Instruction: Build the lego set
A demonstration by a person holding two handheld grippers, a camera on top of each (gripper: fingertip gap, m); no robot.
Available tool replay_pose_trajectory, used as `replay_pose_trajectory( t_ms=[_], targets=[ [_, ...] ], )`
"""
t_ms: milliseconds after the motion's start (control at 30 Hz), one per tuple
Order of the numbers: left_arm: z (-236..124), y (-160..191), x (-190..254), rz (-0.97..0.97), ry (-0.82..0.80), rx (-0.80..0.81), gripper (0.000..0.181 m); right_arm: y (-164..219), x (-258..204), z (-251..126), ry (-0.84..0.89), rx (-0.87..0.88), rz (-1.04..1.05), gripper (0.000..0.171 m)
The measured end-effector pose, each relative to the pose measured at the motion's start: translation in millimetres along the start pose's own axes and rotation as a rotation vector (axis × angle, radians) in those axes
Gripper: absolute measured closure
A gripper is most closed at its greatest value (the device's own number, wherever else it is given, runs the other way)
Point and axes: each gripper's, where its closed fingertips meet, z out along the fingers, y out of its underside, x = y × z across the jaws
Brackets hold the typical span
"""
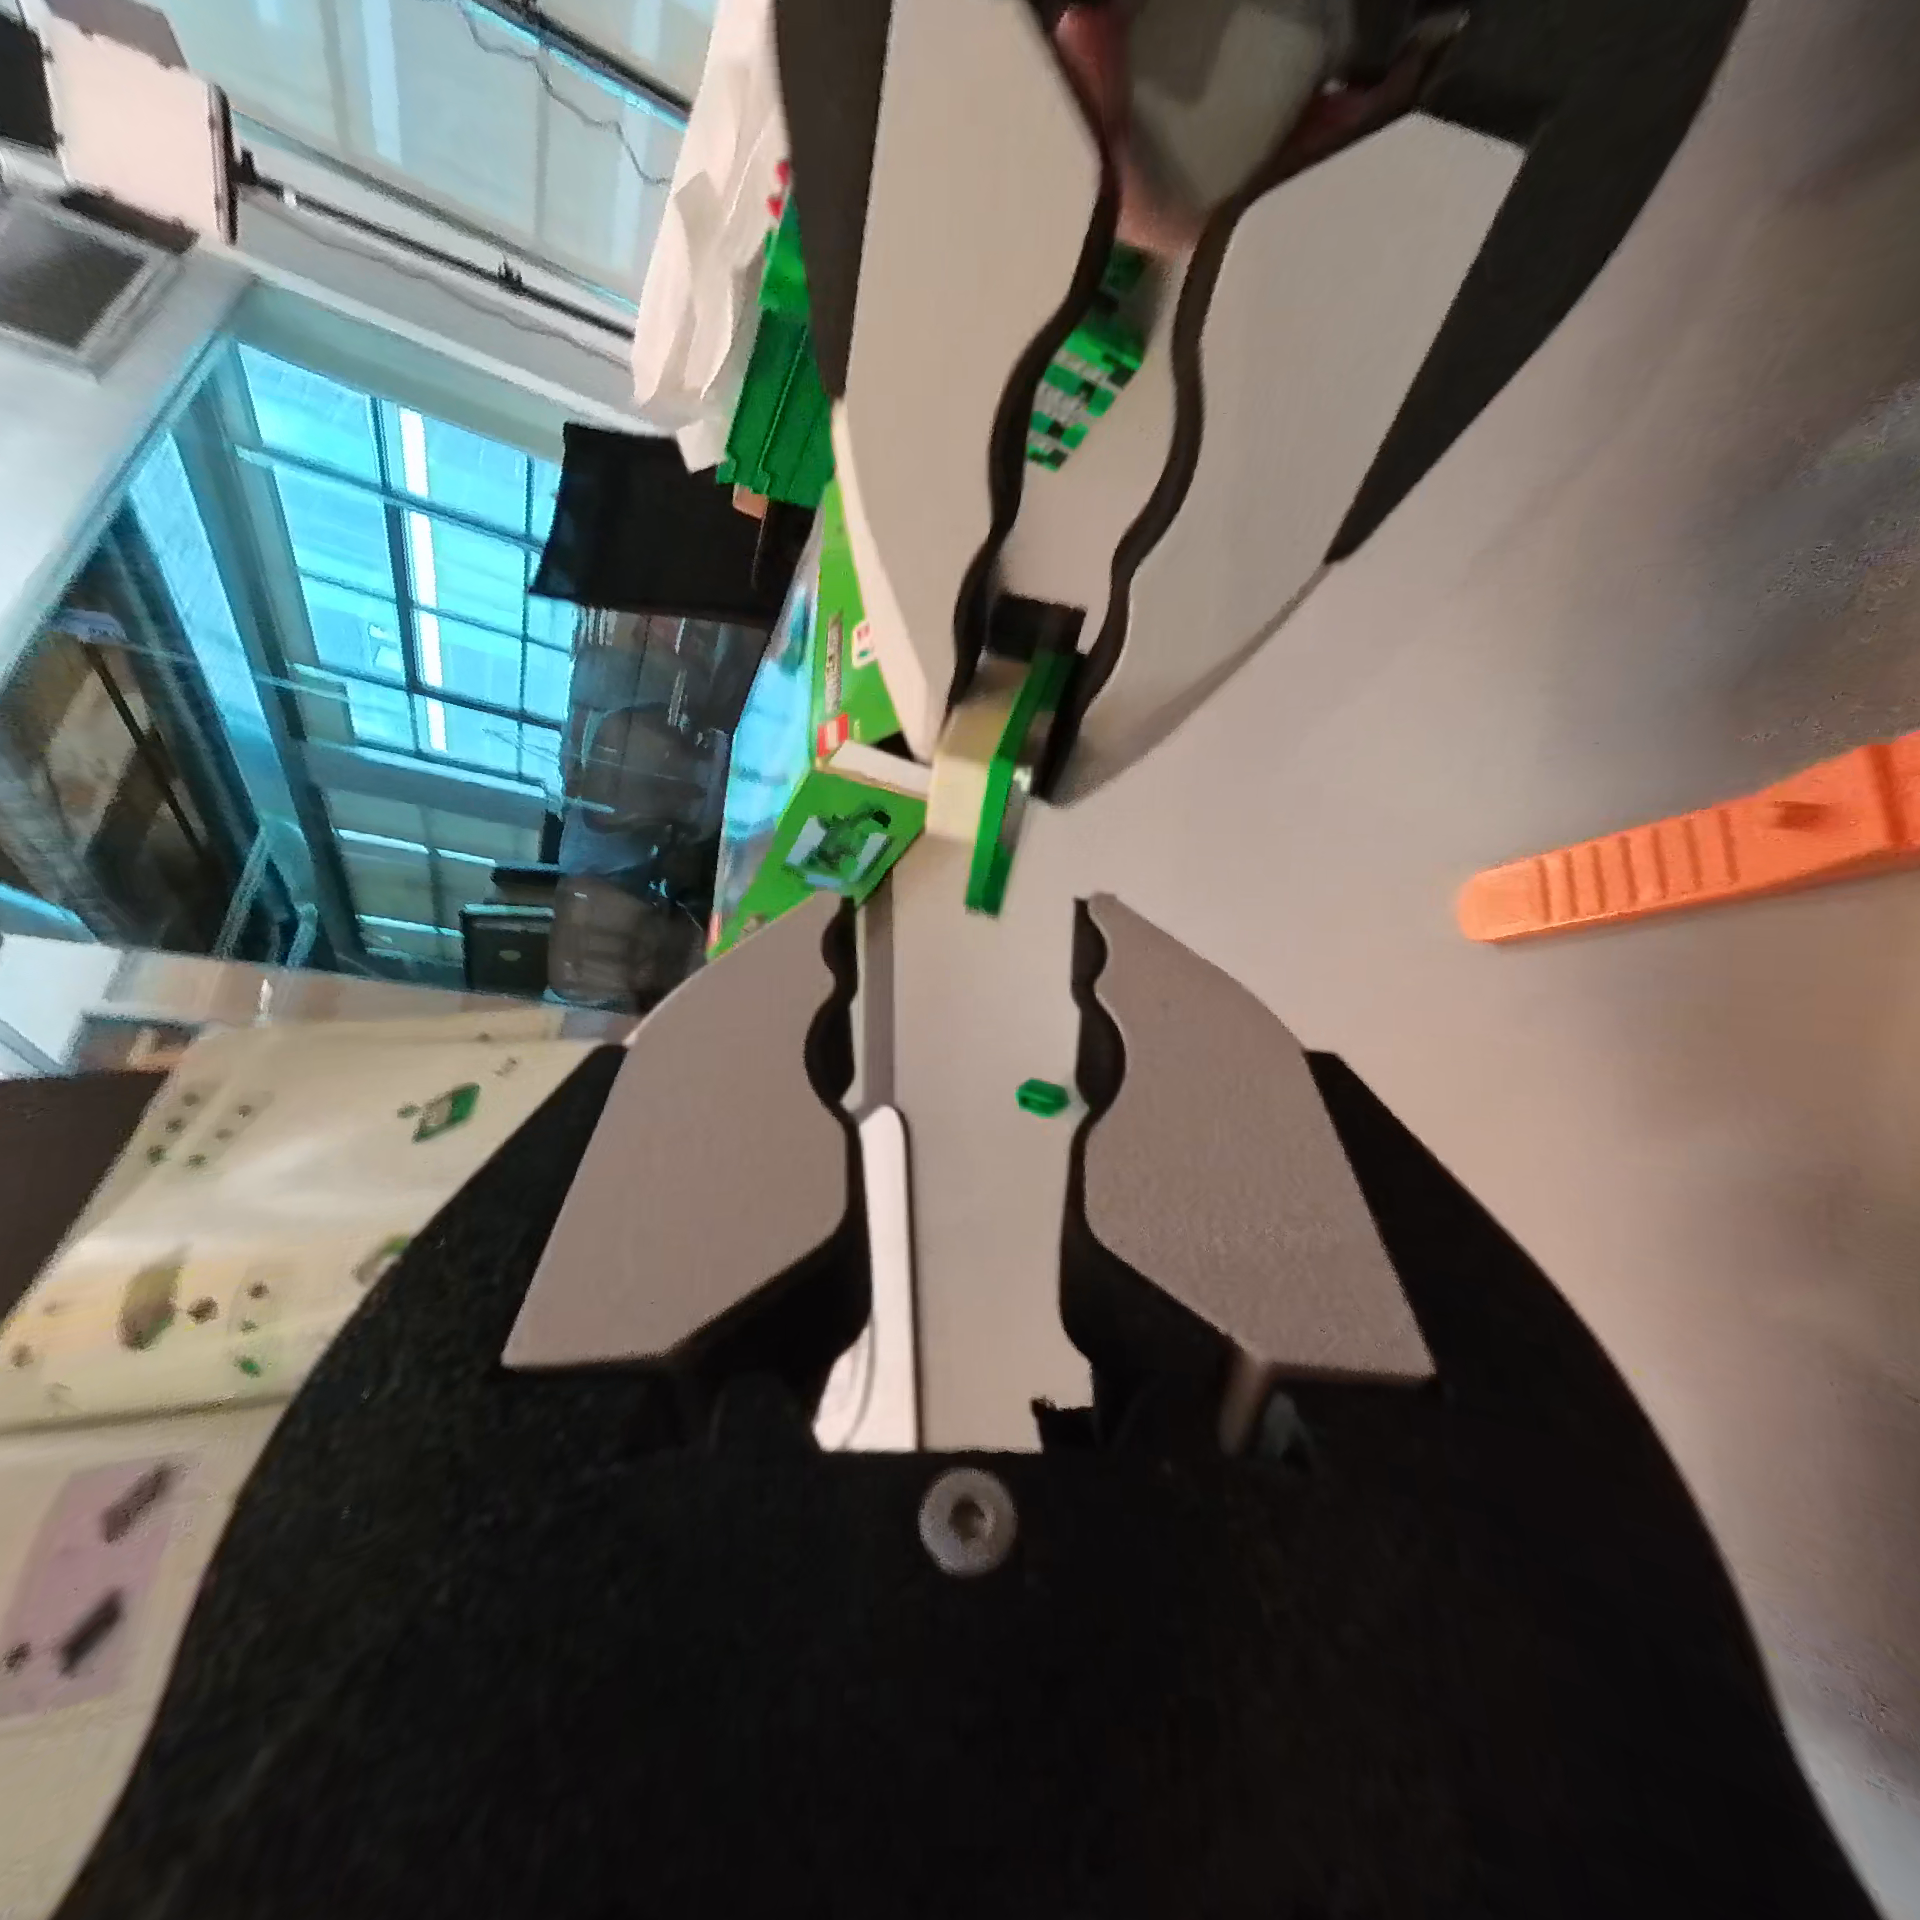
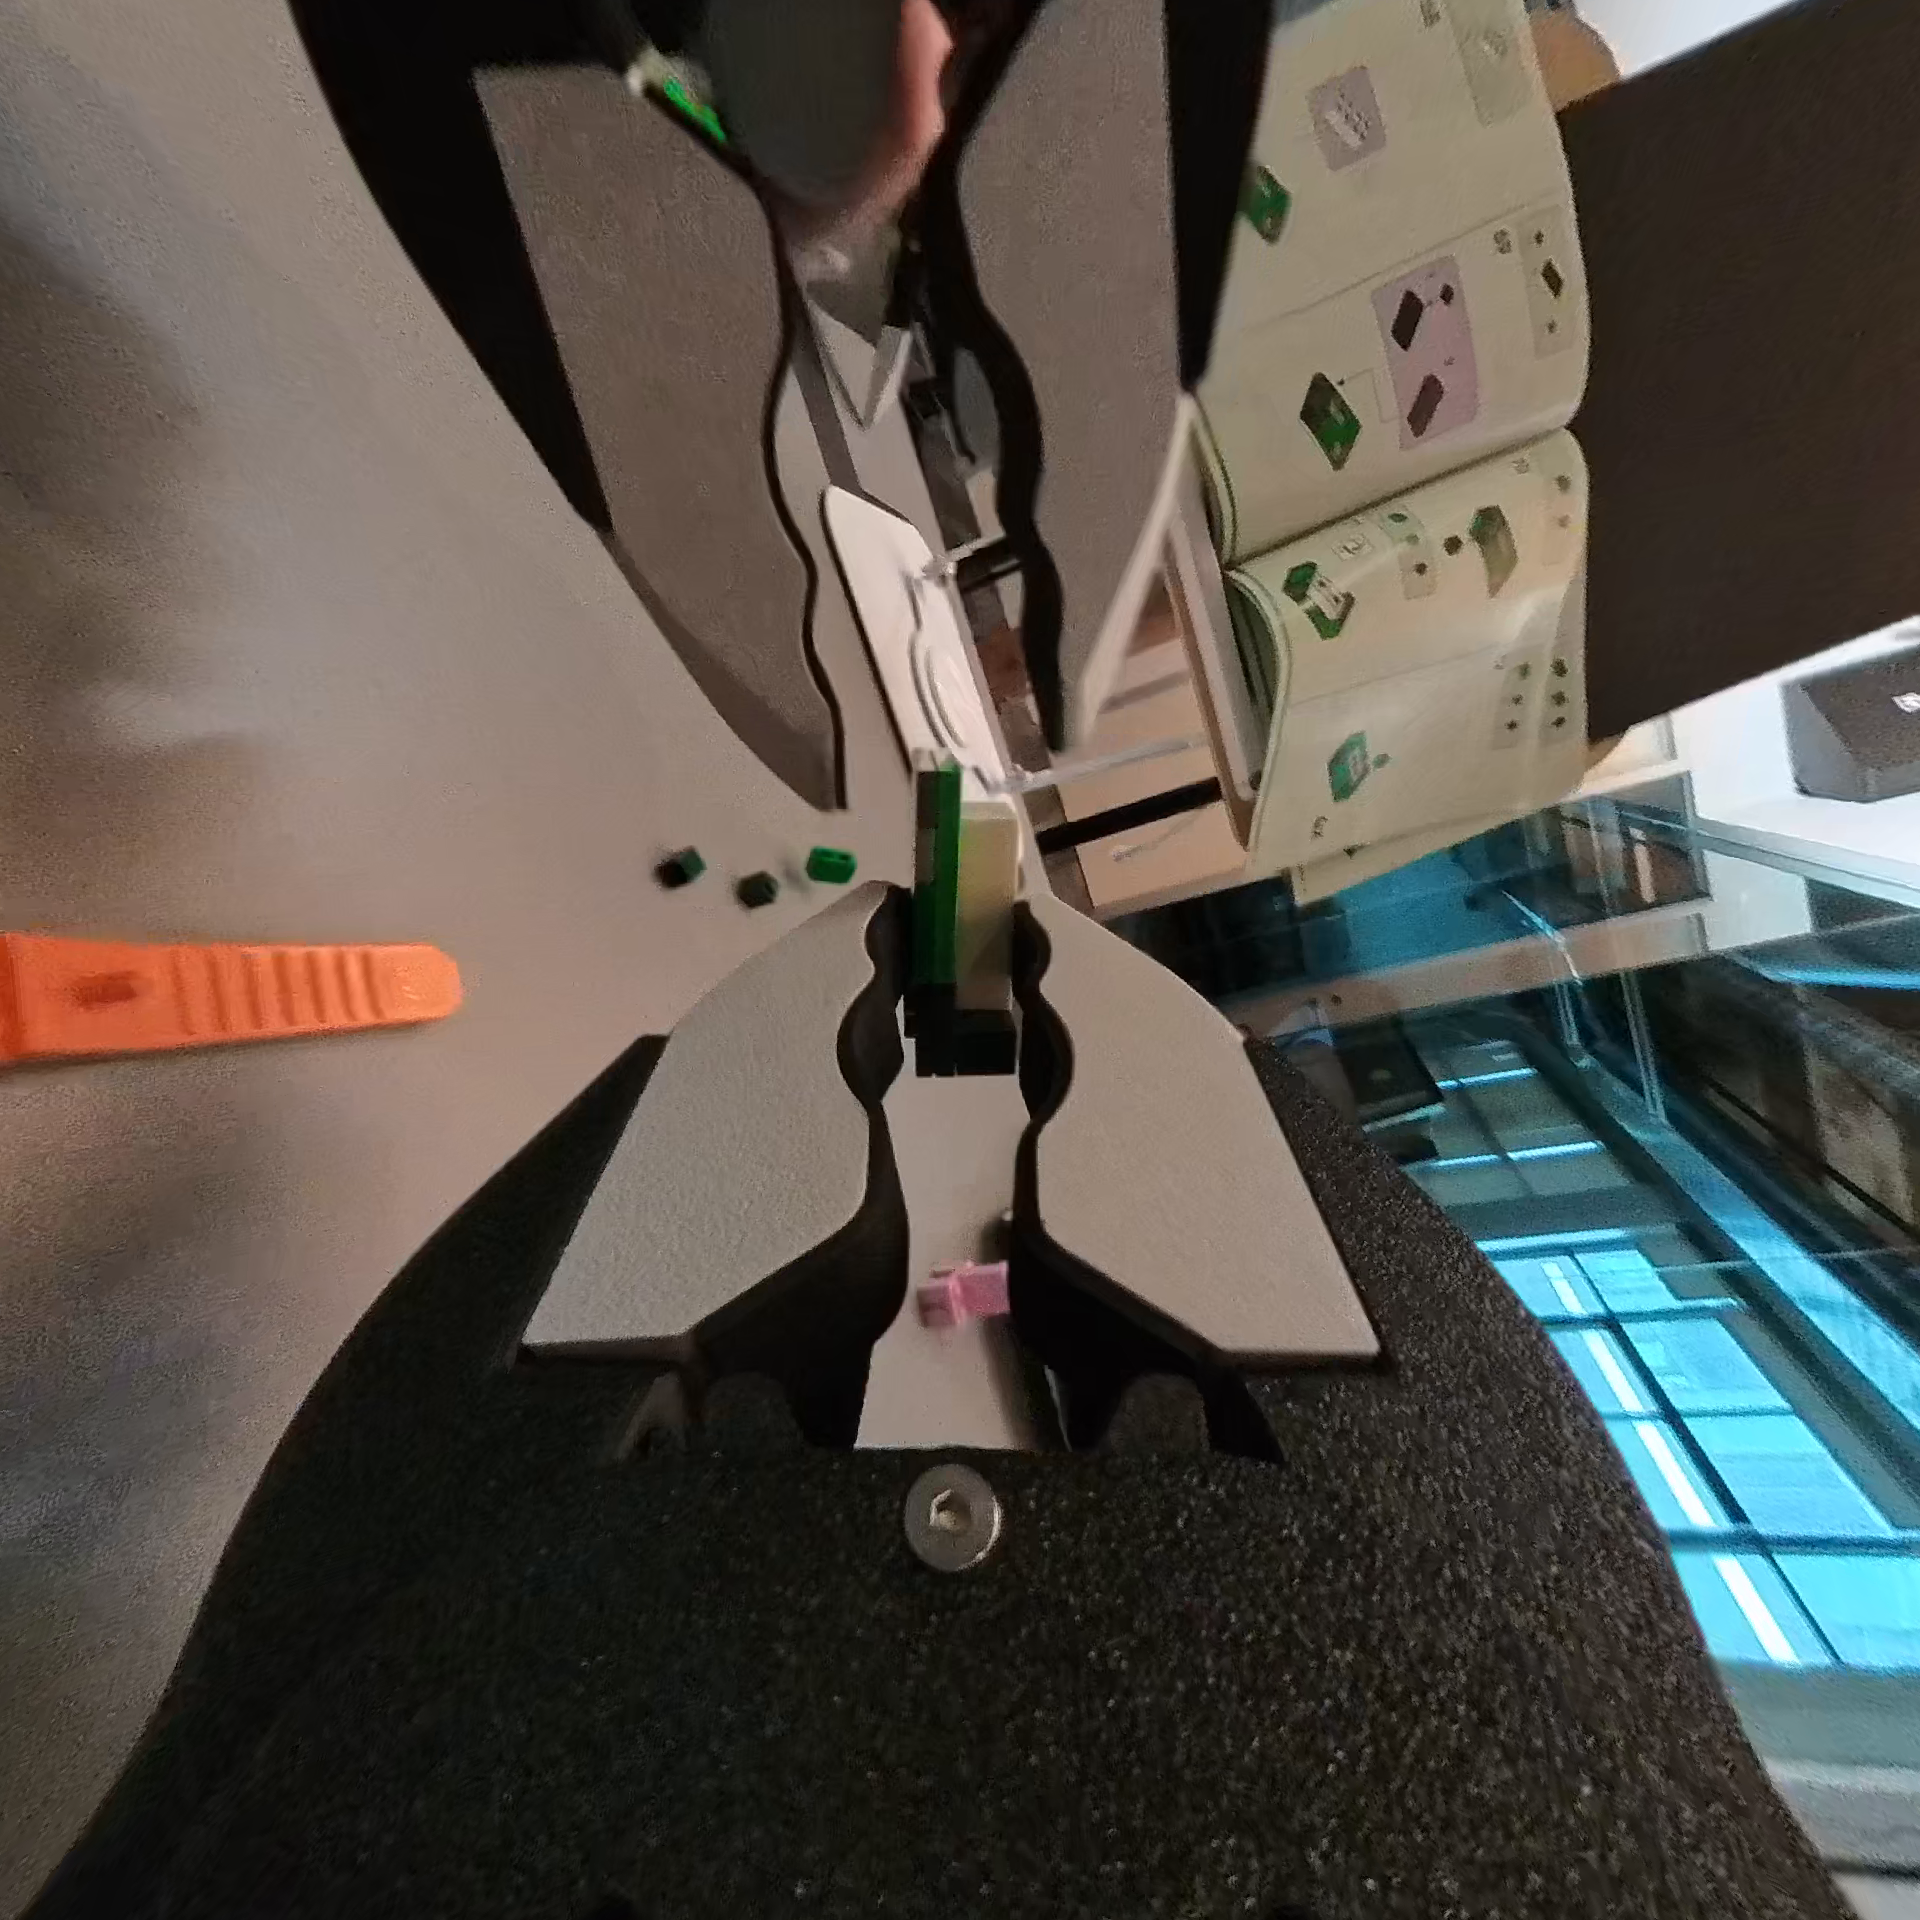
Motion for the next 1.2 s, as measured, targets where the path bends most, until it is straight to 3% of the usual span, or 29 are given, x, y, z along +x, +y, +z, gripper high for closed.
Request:
replay_pose_trajectory(
  t_ms=[167,333,467,533,600,767,900,1033,1200],
  targets=[
    [10,21,11,-0.312,0.061,0.015,0.141,32,11,2,0.109,-0.028,-0.073,0.153],
    [15,-2,10,-0.750,0.112,0.210,0.138,32,14,0,0.184,-0.003,-0.162,0.153],
    [18,-16,14,-0.946,0.200,0.286,0.130,21,8,0,0.195,0.017,-0.242,0.153],
    [19,-20,17,-0.965,0.221,0.292,0.132,18,4,2,0.198,0.018,-0.296,0.153],
    [19,-19,19,-0.935,0.212,0.280,0.146,16,0,3,0.196,0.012,-0.337,0.153],
    [23,-13,26,-0.896,0.225,0.221,0.147,19,-6,6,0.169,-0.009,-0.357,0.153],
    [24,0,27,-0.895,0.201,0.202,0.147,15,-18,1,0.039,0.077,-0.264,0.145],
    [21,10,28,-0.846,0.185,0.223,0.147,8,-25,-11,-0.124,0.195,-0.065,0.136],
    [12,4,30,-0.790,0.197,0.321,0.147,-7,-15,-27,-0.377,0.438,0.486,0.128]
  ],
)
